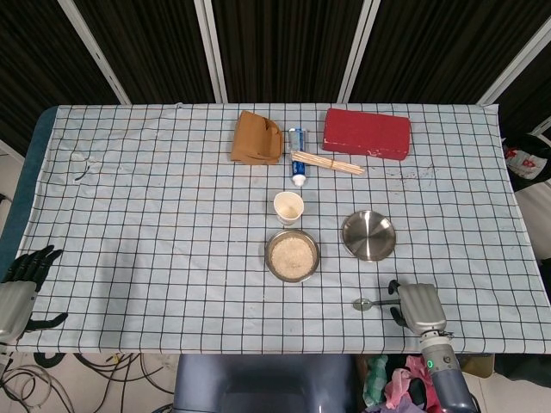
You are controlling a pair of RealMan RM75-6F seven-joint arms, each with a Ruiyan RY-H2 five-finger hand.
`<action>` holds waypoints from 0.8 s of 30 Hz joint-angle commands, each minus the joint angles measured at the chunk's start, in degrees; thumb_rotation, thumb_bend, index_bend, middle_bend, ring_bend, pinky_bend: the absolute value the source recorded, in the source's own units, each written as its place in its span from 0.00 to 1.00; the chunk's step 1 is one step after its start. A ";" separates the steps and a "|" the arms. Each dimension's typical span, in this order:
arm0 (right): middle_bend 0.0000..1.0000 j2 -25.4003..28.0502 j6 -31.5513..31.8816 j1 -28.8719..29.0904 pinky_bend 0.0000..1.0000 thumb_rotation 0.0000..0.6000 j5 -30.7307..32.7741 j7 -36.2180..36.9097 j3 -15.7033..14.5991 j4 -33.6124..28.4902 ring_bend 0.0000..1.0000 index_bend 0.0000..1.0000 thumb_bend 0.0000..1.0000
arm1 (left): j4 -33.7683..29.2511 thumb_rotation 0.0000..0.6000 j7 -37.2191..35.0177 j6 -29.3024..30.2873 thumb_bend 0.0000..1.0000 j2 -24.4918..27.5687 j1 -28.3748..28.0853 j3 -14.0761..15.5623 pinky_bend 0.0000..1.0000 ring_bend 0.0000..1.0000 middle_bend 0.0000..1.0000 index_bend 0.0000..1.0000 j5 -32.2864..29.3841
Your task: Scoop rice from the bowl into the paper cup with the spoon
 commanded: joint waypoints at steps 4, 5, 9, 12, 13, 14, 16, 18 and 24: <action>0.99 -0.46 -0.11 0.10 1.00 1.00 0.19 0.19 0.03 0.83 1.00 0.49 0.29 | -0.10 1.00 0.21 -0.06 0.03 -0.01 0.01 -0.02 0.00 0.00 0.00 0.00 -0.15; 0.99 -0.56 -0.17 0.10 1.00 1.00 0.33 0.22 0.03 1.02 1.00 0.49 0.29 | -0.09 1.00 0.26 -0.07 0.03 -0.02 0.02 -0.02 0.00 0.00 0.00 0.00 -0.20; 0.99 -0.78 -0.17 0.15 1.00 1.00 0.43 0.24 0.04 1.41 1.00 0.51 0.30 | -0.16 1.00 0.40 -0.17 0.03 -0.02 0.01 -0.04 0.00 0.00 0.00 0.00 -0.38; 0.99 -0.90 -0.12 0.16 1.00 1.00 0.45 0.33 0.07 1.65 1.00 0.52 0.30 | -0.18 1.00 0.42 -0.18 0.03 -0.01 0.01 -0.06 0.00 0.00 0.00 0.00 -0.44; 0.99 -0.94 -0.10 0.16 1.00 1.00 0.45 0.42 0.09 1.72 1.00 0.52 0.30 | -0.19 1.00 0.41 -0.20 0.03 -0.01 0.01 -0.06 0.00 0.00 0.00 0.00 -0.46; 0.99 -0.97 -0.11 0.17 1.00 1.00 0.49 0.48 0.12 1.79 1.00 0.52 0.30 | -0.21 1.00 0.40 -0.24 0.03 0.00 0.00 -0.06 0.00 0.00 0.00 0.00 -0.48; 0.99 -1.02 -0.16 0.19 1.00 1.00 0.60 0.58 0.16 1.90 1.00 0.52 0.30 | -0.24 1.00 0.45 -0.27 0.03 0.00 -0.03 -0.09 0.00 0.00 0.00 0.00 -0.53; 0.99 -1.04 -0.24 0.22 1.00 1.00 0.68 0.61 0.14 1.97 1.00 0.52 0.30 | -0.25 1.00 0.50 -0.31 0.03 -0.01 -0.02 -0.09 0.00 0.00 0.00 0.00 -0.61; 0.99 -1.11 -0.22 0.26 1.00 1.00 0.50 0.91 0.07 1.83 1.00 0.52 0.30 | -0.31 1.00 0.58 -0.33 0.03 -0.04 -0.02 -0.17 0.00 0.00 0.00 0.00 -0.79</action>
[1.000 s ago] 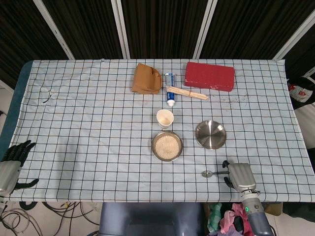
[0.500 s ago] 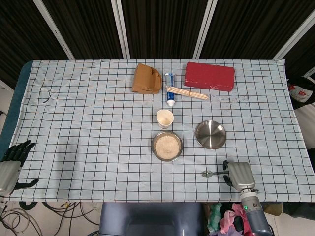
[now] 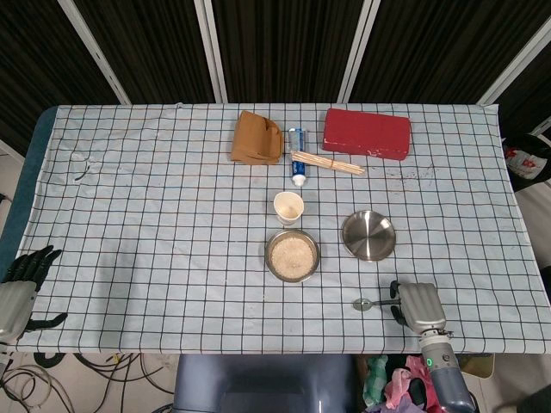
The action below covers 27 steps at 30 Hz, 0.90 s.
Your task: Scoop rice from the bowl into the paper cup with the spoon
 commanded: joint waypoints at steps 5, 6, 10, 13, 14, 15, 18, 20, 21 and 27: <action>0.99 0.04 -0.19 0.10 1.00 1.00 0.13 0.09 -0.04 -0.02 1.00 0.52 0.31 | -0.03 1.00 0.11 -0.08 0.03 -0.04 -0.01 -0.04 0.00 0.00 0.00 0.00 -0.16; 0.99 0.03 -0.23 0.11 1.00 1.00 0.16 0.06 -0.06 -0.01 1.00 0.52 0.32 | -0.04 1.00 0.13 -0.10 0.03 -0.04 -0.02 -0.05 0.00 0.00 0.00 0.00 -0.18; 0.99 0.01 -0.37 0.17 1.00 1.00 0.31 -0.02 -0.14 0.03 1.00 0.52 0.35 | -0.10 1.00 0.20 -0.11 0.03 -0.05 -0.02 -0.06 0.00 0.00 0.00 0.00 -0.23; 0.99 0.00 -0.35 0.18 1.00 1.00 0.45 -0.04 -0.11 0.04 1.00 0.53 0.35 | -0.12 1.00 0.17 -0.11 0.03 -0.04 -0.02 -0.07 0.00 0.00 0.00 0.00 -0.26; 0.99 0.01 -0.32 0.18 1.00 1.00 0.50 -0.03 -0.08 0.03 1.00 0.53 0.36 | -0.11 1.00 0.17 -0.11 0.03 -0.04 -0.02 -0.07 0.00 0.00 0.00 0.00 -0.26; 0.99 0.02 -0.31 0.18 1.00 1.00 0.57 -0.02 -0.06 0.02 1.00 0.54 0.36 | -0.12 1.00 0.14 -0.10 0.03 -0.04 -0.01 -0.07 0.00 0.00 0.00 0.00 -0.25; 0.99 0.04 -0.32 0.19 1.00 1.00 0.71 0.02 -0.03 -0.03 1.00 0.54 0.36 | -0.09 1.00 0.11 -0.07 0.03 -0.04 -0.01 -0.09 0.00 0.00 0.00 0.00 -0.24; 0.99 0.06 -0.31 0.20 1.00 1.00 0.74 0.02 -0.05 -0.03 1.00 0.54 0.36 | -0.10 1.00 0.05 -0.11 0.03 -0.02 -0.01 -0.08 0.00 0.00 0.00 0.00 -0.24; 0.99 0.06 -0.30 0.19 1.00 1.00 0.75 0.04 -0.06 -0.02 1.00 0.54 0.36 | -0.10 1.00 0.04 -0.11 0.03 -0.01 -0.01 -0.07 0.00 0.00 0.00 0.00 -0.22; 0.99 -0.03 -0.18 0.10 1.00 1.00 0.67 0.02 -0.29 0.23 1.00 0.56 0.36 | -0.09 1.00 -0.11 -0.07 0.03 0.04 0.01 -0.06 0.00 0.00 0.00 0.00 -0.14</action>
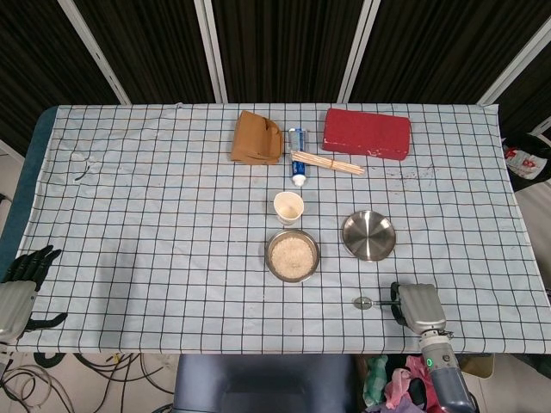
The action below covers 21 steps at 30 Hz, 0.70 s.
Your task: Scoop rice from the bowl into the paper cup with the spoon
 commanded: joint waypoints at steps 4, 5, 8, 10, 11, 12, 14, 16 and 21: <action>0.99 -0.09 0.37 -0.12 1.00 1.00 -0.28 0.11 -0.09 0.21 1.00 0.57 0.36 | -0.02 1.00 -0.14 0.05 0.03 0.05 0.03 0.03 0.00 0.00 0.00 0.00 0.10; 0.99 -0.04 0.50 -0.16 1.00 1.00 -0.33 0.19 -0.06 0.10 1.00 0.57 0.36 | -0.04 1.00 -0.18 0.05 0.03 0.07 0.03 0.04 0.00 0.00 0.00 0.00 0.10; 0.99 0.40 0.87 -0.22 1.00 1.00 -0.49 0.24 0.08 -0.72 1.00 0.58 0.38 | -0.12 1.00 -0.35 0.03 0.03 0.11 0.04 0.02 0.00 0.00 0.00 0.00 0.09; 0.99 1.00 1.14 -0.21 1.00 1.00 -0.46 0.11 0.30 -1.83 1.00 0.58 0.39 | -0.15 1.00 -0.46 0.02 0.03 0.15 0.04 0.04 0.00 0.00 0.00 0.00 0.10; 0.99 1.43 1.21 -0.19 1.00 1.00 -0.22 -0.17 0.46 -2.57 1.00 0.58 0.39 | -0.15 1.00 -0.51 0.01 0.03 0.16 0.04 0.05 0.00 0.00 0.00 0.00 0.12; 0.99 1.74 1.25 -0.15 1.00 1.00 -0.04 -0.44 0.58 -3.12 1.00 0.58 0.39 | -0.17 1.00 -0.55 -0.01 0.03 0.17 0.03 0.06 0.00 0.00 0.00 0.00 0.13; 0.99 2.91 1.61 0.05 1.00 1.00 0.39 -1.23 1.21 -5.25 1.00 0.58 0.40 | -0.20 1.00 -0.65 -0.08 0.03 0.23 0.01 0.09 0.00 0.00 0.00 0.00 0.19; 0.99 4.01 1.71 0.36 1.00 1.00 1.13 -2.27 1.85 -7.29 1.00 0.58 0.42 | -0.23 1.00 -0.74 -0.13 0.03 0.26 -0.02 0.09 0.00 0.00 0.00 0.00 0.21; 0.99 6.58 1.65 2.64 1.00 1.00 3.85 -7.46 4.68 -13.29 1.00 0.59 0.45 | -0.40 1.00 -0.99 -0.35 0.03 0.35 -0.11 0.05 0.00 0.00 0.00 0.00 0.06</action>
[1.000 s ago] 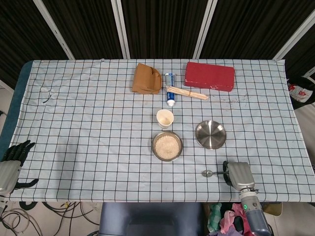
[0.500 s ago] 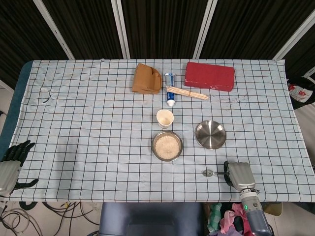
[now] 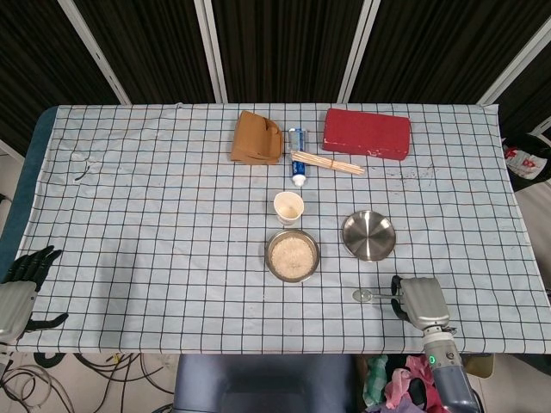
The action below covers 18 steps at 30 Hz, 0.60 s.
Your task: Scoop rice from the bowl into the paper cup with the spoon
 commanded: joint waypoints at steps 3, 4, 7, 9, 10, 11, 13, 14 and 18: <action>0.99 2.79 0.15 4.13 1.00 1.00 5.56 -10.53 4.23 -7.44 1.00 0.59 0.45 | -0.21 1.00 -0.22 -0.30 0.03 0.09 -0.12 -0.07 0.00 0.00 0.00 0.00 -0.25; 0.99 2.85 0.34 5.36 1.00 1.00 7.46 -13.46 5.43 -9.07 1.00 0.59 0.46 | -0.29 1.00 -0.26 -0.39 0.03 0.12 -0.17 -0.08 0.00 0.00 0.00 0.00 -0.29; 0.99 2.36 1.14 8.69 1.00 1.00 12.47 -20.36 8.41 -12.57 1.00 0.60 0.46 | -0.40 1.00 -0.46 -0.55 0.03 0.25 -0.21 -0.11 0.00 0.00 0.00 0.00 -0.45; 0.99 1.64 1.60 11.03 1.00 1.00 14.49 -24.14 10.26 -13.96 1.00 0.60 0.46 | -0.47 1.00 -0.70 -0.56 0.03 0.34 -0.21 -0.19 0.00 0.00 0.00 0.00 -0.61; 0.99 1.29 1.79 11.89 1.00 1.00 15.46 -25.58 10.88 -14.37 1.00 0.60 0.46 | -0.51 1.00 -0.82 -0.56 0.03 0.39 -0.21 -0.23 0.00 0.00 0.00 0.00 -0.66; 0.99 0.46 2.24 13.59 1.00 1.00 17.52 -28.31 12.11 -15.08 1.00 0.60 0.46 | -0.56 1.00 -1.02 -0.57 0.03 0.47 -0.24 -0.28 0.00 0.00 0.00 0.00 -0.70; 0.99 -2.10 4.56 17.59 1.00 1.00 23.52 -34.70 14.75 -16.10 1.00 0.60 0.46 | -0.60 1.00 -1.41 -0.65 0.03 0.62 -0.31 -0.33 0.00 0.00 0.00 0.00 -0.67; 0.99 -3.42 5.70 19.46 1.00 1.00 25.63 -37.12 15.78 -16.22 1.00 0.60 0.46 | -0.60 1.00 -1.51 -0.64 0.03 0.67 -0.33 -0.33 0.00 0.00 0.00 0.00 -0.60; 1.00 -7.98 9.28 25.26 1.00 1.00 30.33 -43.19 17.95 -14.65 1.00 0.61 0.46 | -0.62 1.00 -1.95 -0.58 0.03 0.77 -0.36 -0.34 0.00 0.00 0.00 0.00 -0.37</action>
